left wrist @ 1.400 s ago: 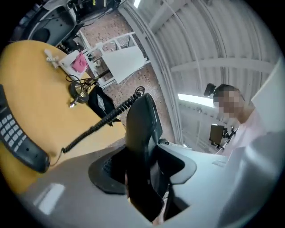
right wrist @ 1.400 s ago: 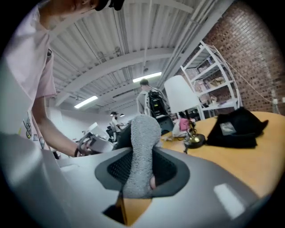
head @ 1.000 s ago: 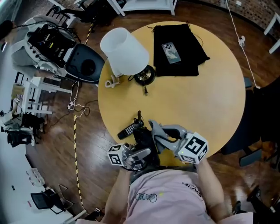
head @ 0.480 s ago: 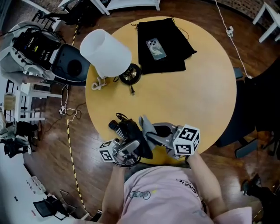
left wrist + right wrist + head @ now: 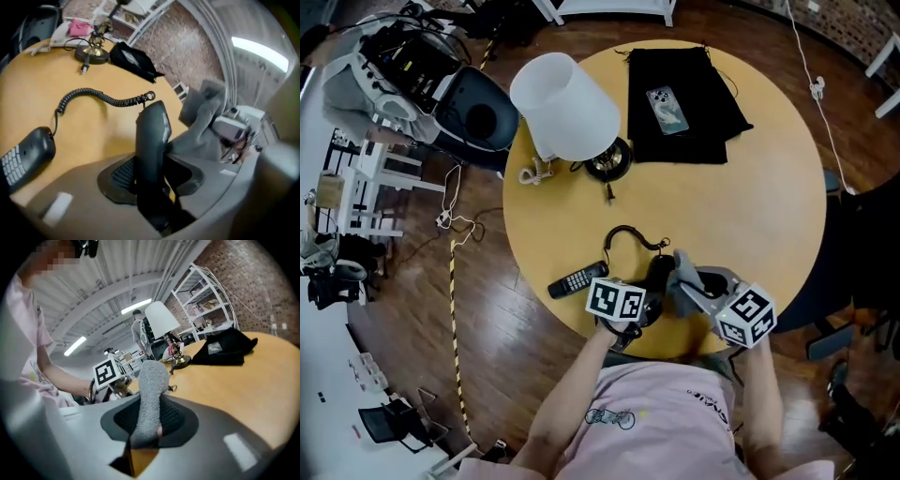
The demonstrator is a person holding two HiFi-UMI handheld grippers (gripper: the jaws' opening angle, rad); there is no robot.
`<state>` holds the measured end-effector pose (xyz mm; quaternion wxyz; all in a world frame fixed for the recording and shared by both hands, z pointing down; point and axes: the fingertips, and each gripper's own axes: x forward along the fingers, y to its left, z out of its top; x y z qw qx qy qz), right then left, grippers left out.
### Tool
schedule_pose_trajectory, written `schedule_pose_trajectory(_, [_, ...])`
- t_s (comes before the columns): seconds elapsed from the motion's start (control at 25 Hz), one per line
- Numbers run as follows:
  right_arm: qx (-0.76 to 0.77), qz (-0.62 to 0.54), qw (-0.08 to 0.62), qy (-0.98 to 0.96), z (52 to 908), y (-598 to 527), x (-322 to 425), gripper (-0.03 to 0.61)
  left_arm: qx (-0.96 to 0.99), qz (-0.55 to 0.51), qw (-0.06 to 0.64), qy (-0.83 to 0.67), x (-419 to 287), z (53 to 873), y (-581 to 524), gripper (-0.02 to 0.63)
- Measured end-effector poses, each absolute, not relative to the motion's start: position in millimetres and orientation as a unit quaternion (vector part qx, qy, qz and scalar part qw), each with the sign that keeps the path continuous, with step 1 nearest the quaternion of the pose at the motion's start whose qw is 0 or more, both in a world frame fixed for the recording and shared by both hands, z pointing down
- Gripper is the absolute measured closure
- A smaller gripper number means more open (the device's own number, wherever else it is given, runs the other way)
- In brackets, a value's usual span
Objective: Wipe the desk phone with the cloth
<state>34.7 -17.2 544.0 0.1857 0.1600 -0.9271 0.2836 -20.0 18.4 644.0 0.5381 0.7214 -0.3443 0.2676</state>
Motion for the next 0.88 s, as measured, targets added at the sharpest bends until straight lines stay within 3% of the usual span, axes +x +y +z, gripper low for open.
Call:
schedule_pose_trajectory(0.04, [0.16,0.256,0.221,-0.927,547.3,-22.1,27.9,0.482,0.716,0.31,0.522,-0.346,-15.3,654.7,23.3,0.461])
schedule_pose_trajectory(0.12, [0.147,0.197,0.299,-0.922,557.4,-29.5,9.2,0.482,0.717,0.381,0.463,-0.355,-12.9,666.1,29.0,0.447])
schedule_pose_trajectory(0.2, [0.121,0.146,0.372,-0.909,571.5,-32.3,-10.5,0.48,0.728,0.423,0.395,-0.366,-14.1,660.6,30.8,0.307])
schedule_pose_trajectory(0.32, [0.089,0.072,0.449,-0.886,591.0,-33.3,-35.0,0.48,0.733,0.431,0.34,-0.402,-29.6,641.0,33.9,0.302])
schedule_pose_trajectory(0.44, [0.029,0.028,0.48,-0.876,598.0,-11.9,-64.4,0.48,0.72,0.423,0.321,-0.446,-72.1,621.0,44.4,0.301])
schedule_pose_trajectory(0.56, [-0.145,-0.011,0.529,-0.836,607.5,61.2,-86.7,0.48,0.708,0.381,0.329,-0.496,-125.6,595.2,62.6,0.301])
schedule_pose_trajectory(0.72, [-0.368,0.022,0.499,-0.784,591.4,172.2,-102.1,0.48,0.706,0.295,0.386,-0.515,-176.4,572.3,104.0,0.266])
schedule_pose_trajectory(0.8, [-0.306,0.043,0.467,-0.829,587.5,155.6,-116.8,0.48,0.703,0.266,0.386,-0.535,-199.1,564.2,117.6,0.274])
schedule_pose_trajectory(0.88, [-0.131,0.07,0.453,-0.879,594.1,82.6,-123.9,0.482,0.694,0.267,0.367,-0.559,-222.7,561.1,120.8,0.274])
